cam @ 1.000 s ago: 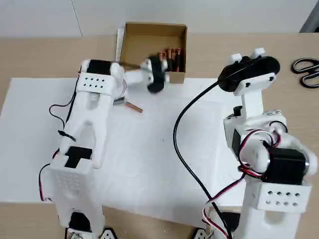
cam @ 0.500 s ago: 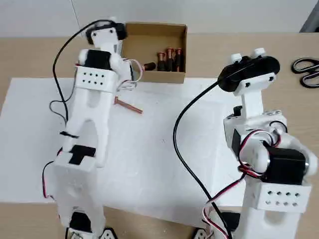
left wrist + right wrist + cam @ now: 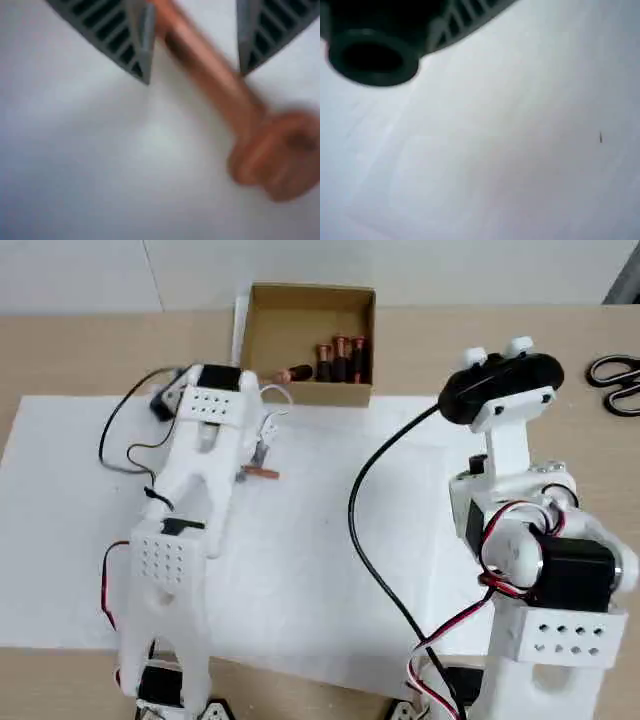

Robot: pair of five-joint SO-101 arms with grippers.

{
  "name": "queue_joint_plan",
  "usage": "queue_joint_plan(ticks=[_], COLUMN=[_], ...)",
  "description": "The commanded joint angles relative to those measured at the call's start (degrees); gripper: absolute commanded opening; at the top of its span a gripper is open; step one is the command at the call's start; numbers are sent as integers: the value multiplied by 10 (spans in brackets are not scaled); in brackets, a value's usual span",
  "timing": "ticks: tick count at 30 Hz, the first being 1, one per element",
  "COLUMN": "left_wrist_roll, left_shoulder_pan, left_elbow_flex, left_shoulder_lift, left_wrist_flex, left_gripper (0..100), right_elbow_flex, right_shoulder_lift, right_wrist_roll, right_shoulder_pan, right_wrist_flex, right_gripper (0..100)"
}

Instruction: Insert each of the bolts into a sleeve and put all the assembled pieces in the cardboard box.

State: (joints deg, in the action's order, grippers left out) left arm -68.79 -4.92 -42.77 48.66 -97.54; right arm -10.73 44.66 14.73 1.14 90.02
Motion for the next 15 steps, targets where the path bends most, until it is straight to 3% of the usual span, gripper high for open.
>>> queue_joint_plan(ticks=[1, 10, 15], left_wrist_roll=[-34, -36, -45], left_shoulder_pan=[11, 11, 10], left_elbow_flex=[-22, -20, -21], left_shoulder_lift=[-7, -5, -5], left_wrist_flex=[-12, -12, -11], left_gripper=[105, 103, 5], right_elbow_flex=[27, 27, 27], right_shoulder_lift=[12, 12, 12], right_wrist_roll=[-10, -10, -10], right_shoulder_pan=[1, 1, 1], right_wrist_flex=[3, 2, 2], right_gripper=[4, 4, 4])
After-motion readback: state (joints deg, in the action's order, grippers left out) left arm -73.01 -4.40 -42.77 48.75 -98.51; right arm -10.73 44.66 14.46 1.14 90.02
